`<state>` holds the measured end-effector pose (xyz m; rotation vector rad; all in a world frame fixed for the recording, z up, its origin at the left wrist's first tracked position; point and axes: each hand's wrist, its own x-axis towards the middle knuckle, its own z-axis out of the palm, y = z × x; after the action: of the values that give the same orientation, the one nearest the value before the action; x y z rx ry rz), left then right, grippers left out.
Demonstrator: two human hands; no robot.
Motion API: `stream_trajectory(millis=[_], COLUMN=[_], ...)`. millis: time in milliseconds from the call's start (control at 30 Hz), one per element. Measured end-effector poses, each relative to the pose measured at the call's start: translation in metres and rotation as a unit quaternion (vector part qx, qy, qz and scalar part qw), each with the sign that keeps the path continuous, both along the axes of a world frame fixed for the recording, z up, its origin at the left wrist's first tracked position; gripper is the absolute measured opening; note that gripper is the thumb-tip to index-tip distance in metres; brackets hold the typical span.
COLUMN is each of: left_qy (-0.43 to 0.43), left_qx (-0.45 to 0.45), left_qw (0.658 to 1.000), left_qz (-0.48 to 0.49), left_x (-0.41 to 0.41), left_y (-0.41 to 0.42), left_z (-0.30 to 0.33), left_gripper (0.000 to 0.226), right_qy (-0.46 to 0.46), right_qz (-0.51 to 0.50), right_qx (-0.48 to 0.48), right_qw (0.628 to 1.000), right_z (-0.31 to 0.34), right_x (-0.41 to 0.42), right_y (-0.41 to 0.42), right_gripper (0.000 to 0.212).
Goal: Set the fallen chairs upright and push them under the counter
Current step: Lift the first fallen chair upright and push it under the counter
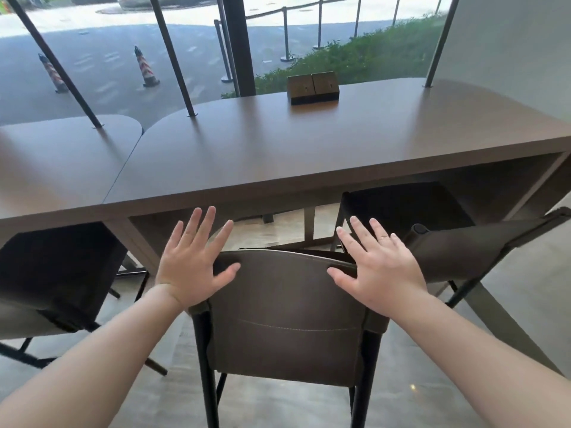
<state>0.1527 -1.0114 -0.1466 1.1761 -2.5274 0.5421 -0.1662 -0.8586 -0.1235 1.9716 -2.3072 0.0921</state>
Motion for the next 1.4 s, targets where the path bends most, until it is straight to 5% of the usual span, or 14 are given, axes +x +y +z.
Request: stream_trajectory(millis=[267, 867, 1400], left_qy=[-0.064, -0.095, -0.022], left_qx=[0.060, 0.142, 0.145], left_qw=[0.996, 0.981, 0.988], left_qz=[0.004, -0.090, 0.042], left_x=[-0.029, -0.033, -0.020], left_y=[-0.056, -0.107, -0.061], left_z=[0.011, 0.032, 0.021], left_gripper=[0.080, 0.087, 0.094], right_qy=[0.000, 0.040, 0.045], right_qz=[-0.068, -0.040, 0.035], right_qx=[0.001, -0.067, -0.070], right_qw=[0.998, 0.996, 0.996], right_z=[0.001, -0.004, -0.003], right_x=[0.002, 0.024, -0.016], right_y=[-0.012, -0.030, -0.067], right_gripper=[0.079, 0.076, 0.083])
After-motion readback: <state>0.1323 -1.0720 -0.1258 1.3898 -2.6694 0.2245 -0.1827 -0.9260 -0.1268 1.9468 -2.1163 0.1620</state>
